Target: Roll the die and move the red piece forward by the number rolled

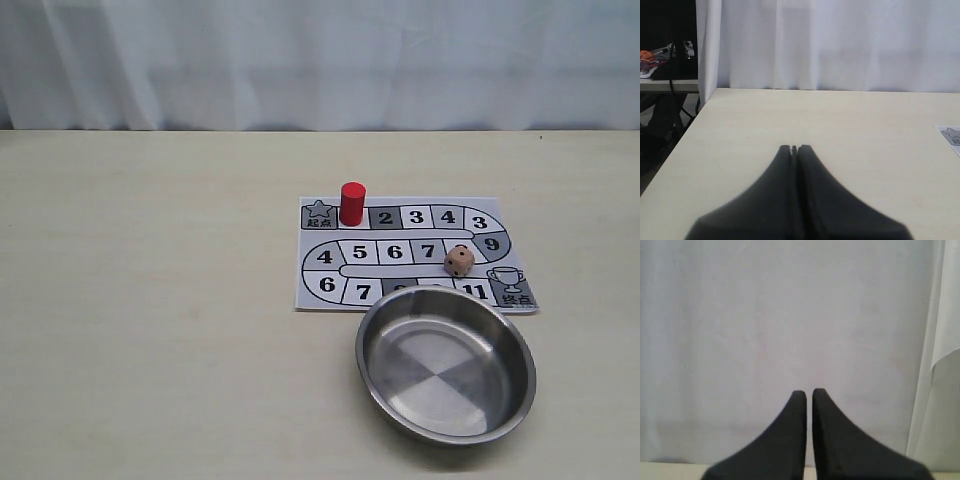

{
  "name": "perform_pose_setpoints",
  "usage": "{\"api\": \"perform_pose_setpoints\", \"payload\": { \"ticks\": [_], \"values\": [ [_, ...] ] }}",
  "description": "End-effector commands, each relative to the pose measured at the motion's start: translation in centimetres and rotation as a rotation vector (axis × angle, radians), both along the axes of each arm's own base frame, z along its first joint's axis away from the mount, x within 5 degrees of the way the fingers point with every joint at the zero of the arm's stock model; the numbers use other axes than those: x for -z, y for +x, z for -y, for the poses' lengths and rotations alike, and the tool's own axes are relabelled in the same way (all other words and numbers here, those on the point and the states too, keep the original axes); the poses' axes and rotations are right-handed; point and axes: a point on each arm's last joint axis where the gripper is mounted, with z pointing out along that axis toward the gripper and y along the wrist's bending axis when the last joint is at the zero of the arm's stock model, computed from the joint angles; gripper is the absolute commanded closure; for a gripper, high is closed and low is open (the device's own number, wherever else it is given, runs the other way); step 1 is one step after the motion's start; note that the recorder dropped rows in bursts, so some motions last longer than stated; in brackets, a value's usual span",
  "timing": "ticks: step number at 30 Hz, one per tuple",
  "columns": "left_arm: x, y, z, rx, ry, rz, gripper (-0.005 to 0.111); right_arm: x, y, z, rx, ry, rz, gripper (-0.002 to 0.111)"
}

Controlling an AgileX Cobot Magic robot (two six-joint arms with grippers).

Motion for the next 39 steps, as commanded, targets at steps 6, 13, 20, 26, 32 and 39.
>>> {"api": "perform_pose_setpoints", "payload": {
  "ticks": [6, 13, 20, 26, 32, 39],
  "values": [
    [0.0, 0.0, 0.1, 0.012, -0.007, 0.011, 0.107, 3.7, 0.7, 0.2, 0.021, 0.045, -0.182, 0.104],
    [0.0, 0.0, 0.1, 0.012, -0.007, 0.011, 0.107, 4.7, 0.8, 0.1, 0.018, 0.049, -0.289, 0.104],
    [0.0, 0.0, 0.1, 0.012, -0.007, 0.011, 0.107, 5.0, 0.8, 0.1, 0.019, 0.038, -0.326, 0.104],
    [0.0, 0.0, 0.1, 0.012, -0.007, 0.011, 0.107, 5.0, 0.8, 0.1, 0.025, -0.003, -0.328, 0.104],
    [0.0, 0.0, 0.1, 0.012, -0.007, 0.011, 0.107, 5.0, 0.8, 0.1, 0.025, -0.001, -0.328, 0.104],
    [0.0, 0.0, 0.1, 0.012, -0.007, 0.011, 0.107, 5.0, 0.8, 0.1, 0.025, -0.001, -0.328, 0.104]
  ]
}}
